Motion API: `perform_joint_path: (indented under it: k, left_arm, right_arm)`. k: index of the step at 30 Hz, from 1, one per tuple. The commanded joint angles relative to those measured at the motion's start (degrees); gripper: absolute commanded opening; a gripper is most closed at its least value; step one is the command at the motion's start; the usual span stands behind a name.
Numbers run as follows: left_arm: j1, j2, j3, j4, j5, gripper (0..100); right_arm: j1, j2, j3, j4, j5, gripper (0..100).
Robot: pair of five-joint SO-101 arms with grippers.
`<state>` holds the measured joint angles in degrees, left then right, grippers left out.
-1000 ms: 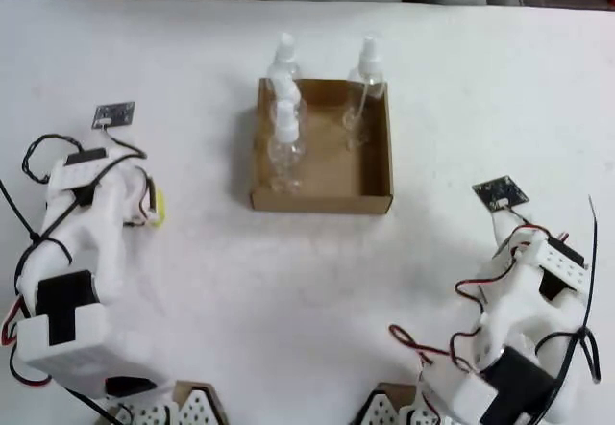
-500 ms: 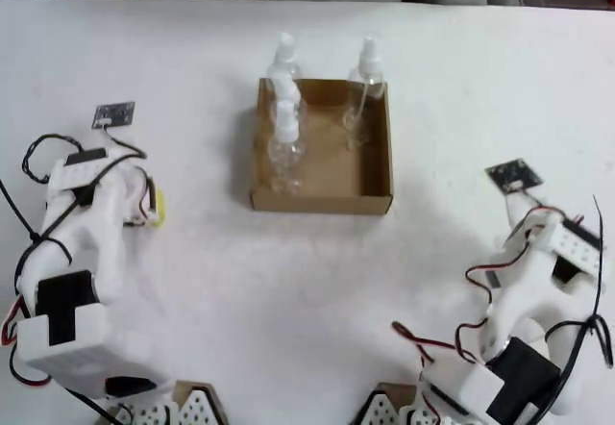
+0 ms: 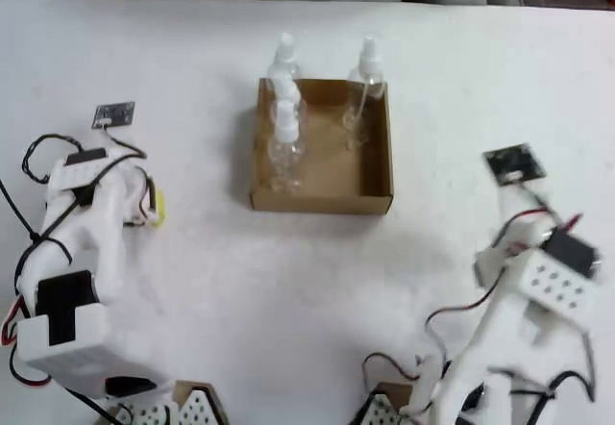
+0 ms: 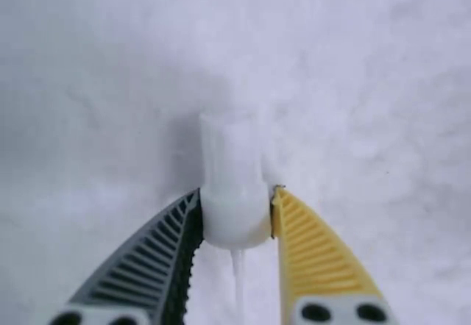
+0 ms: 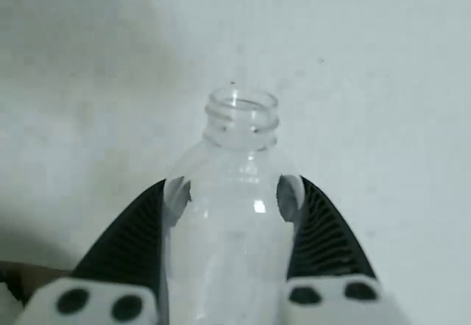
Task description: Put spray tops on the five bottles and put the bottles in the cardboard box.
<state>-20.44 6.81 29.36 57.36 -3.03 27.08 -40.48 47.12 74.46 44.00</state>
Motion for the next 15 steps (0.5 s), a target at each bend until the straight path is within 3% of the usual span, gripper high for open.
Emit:
perform_joint_path:
  k: [1, 6, 15]
  left_arm:
    - [0.57, -0.84, -0.44, 0.26, -0.7, 13]
    - [0.48, -0.84, -0.44, 0.26, -0.7, 13]
    - [0.48, -0.84, -0.44, 0.26, -0.79, 13]
  right_arm:
    - [-6.81, -6.64, 6.15, -7.34, -11.16, 1.6]
    - [-15.87, -8.22, 8.18, -22.81, -28.75, 1.6]
    - [-24.31, -0.13, 2.02, -42.42, -30.68, 2.1]
